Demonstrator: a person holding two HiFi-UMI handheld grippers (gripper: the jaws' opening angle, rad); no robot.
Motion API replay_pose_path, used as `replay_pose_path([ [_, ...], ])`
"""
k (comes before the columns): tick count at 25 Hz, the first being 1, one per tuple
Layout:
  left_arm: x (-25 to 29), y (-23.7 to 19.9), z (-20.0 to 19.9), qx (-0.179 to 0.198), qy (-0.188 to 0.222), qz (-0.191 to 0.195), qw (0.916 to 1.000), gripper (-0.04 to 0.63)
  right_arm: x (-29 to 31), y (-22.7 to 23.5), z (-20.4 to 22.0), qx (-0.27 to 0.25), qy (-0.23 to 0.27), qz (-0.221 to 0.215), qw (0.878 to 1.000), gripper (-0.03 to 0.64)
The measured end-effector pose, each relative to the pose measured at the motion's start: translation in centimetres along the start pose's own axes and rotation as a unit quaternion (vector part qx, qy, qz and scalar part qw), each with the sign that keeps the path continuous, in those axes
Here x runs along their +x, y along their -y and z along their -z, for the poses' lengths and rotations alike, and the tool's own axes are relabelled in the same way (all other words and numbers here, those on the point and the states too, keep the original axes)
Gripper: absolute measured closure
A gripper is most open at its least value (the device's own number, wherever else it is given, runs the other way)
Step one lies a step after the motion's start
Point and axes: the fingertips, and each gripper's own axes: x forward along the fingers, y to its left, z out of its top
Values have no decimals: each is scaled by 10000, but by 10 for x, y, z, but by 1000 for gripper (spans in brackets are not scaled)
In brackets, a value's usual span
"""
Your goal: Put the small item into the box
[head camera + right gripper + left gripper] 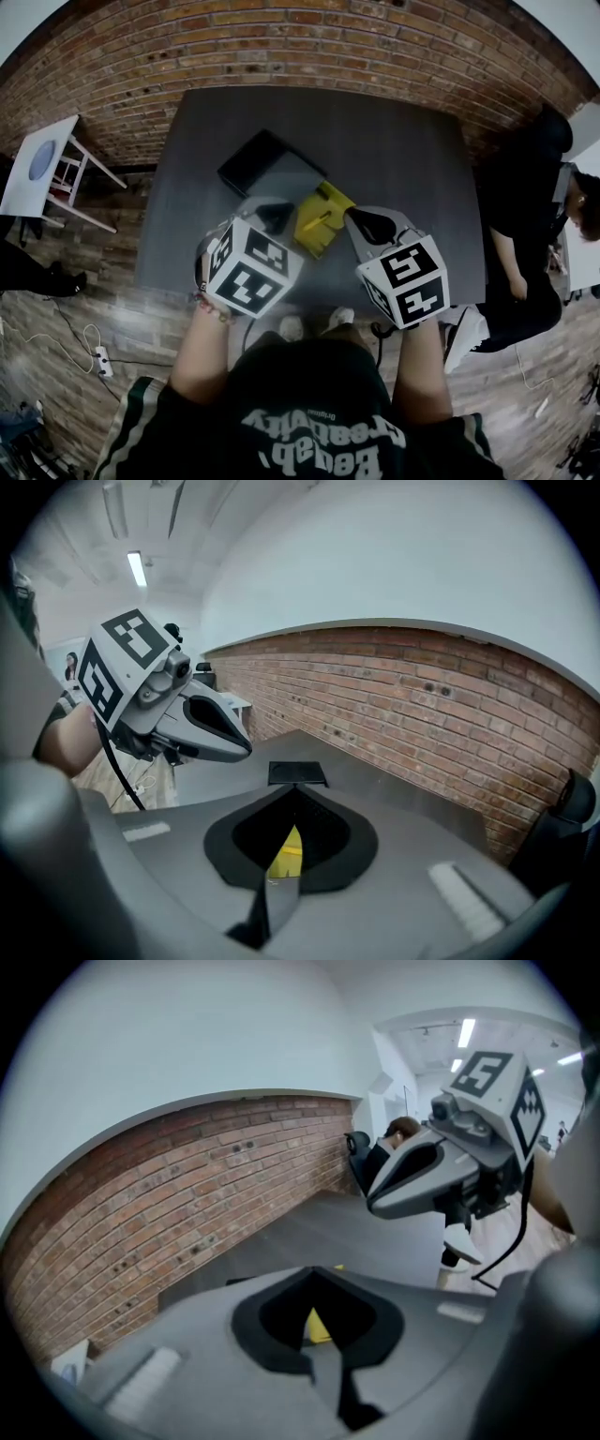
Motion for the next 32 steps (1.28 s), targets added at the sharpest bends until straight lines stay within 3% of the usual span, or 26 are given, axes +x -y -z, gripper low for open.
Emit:
replay_pose_path([
  [6, -2, 9, -5, 72, 47, -23, 10000, 592, -5, -4, 2, -82, 60, -58, 9999, 611],
  [13, -7, 17, 0, 62, 72, 1, 10000, 592, -5, -20, 5, -619, 54, -134, 9980, 611],
  [32, -16, 11, 21, -39, 22, 22, 10000, 592, 8, -43, 2, -664, 24, -281, 9974, 611],
])
